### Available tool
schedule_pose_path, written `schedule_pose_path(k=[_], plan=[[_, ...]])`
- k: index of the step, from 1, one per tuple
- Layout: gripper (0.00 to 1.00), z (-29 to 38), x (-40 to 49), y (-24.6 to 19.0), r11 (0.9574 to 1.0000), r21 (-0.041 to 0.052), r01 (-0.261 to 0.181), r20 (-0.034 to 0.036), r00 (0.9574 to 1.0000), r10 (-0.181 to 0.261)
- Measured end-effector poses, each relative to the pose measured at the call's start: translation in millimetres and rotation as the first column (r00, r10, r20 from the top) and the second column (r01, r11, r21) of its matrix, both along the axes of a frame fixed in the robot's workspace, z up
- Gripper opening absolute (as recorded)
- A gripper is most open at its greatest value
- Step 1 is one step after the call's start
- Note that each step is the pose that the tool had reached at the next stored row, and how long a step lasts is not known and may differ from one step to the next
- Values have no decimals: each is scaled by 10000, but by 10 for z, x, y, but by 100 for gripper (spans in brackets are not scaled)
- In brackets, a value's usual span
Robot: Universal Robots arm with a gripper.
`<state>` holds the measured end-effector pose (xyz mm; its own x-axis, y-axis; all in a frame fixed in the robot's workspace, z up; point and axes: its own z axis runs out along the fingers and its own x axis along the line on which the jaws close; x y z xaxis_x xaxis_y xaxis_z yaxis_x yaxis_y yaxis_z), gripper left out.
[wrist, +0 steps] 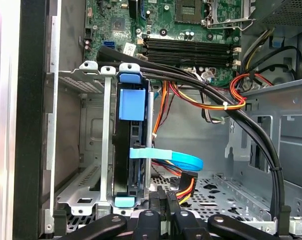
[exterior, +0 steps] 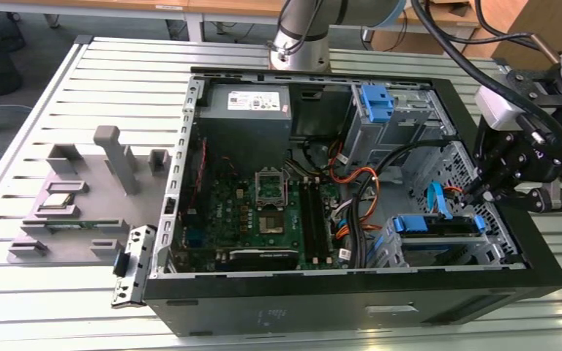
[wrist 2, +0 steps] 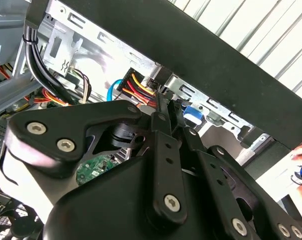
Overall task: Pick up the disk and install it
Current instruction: 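Insert the second disk wire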
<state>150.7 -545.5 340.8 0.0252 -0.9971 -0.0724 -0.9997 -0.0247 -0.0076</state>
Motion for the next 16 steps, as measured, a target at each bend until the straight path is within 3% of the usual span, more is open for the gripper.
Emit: schedule_pose_path(k=[5, 8, 9, 16], plan=[[17, 67, -6, 0, 10000, -2, 0, 38, 10000, 0], [17, 80, -22, 1, 10000, 4, 0, 97, 10000, 0], [17, 81, -45, 0, 10000, 1, 0, 153, 9999, 0], [17, 75, -211, -6, 10000, -1, 0, 735, 9973, 0]])
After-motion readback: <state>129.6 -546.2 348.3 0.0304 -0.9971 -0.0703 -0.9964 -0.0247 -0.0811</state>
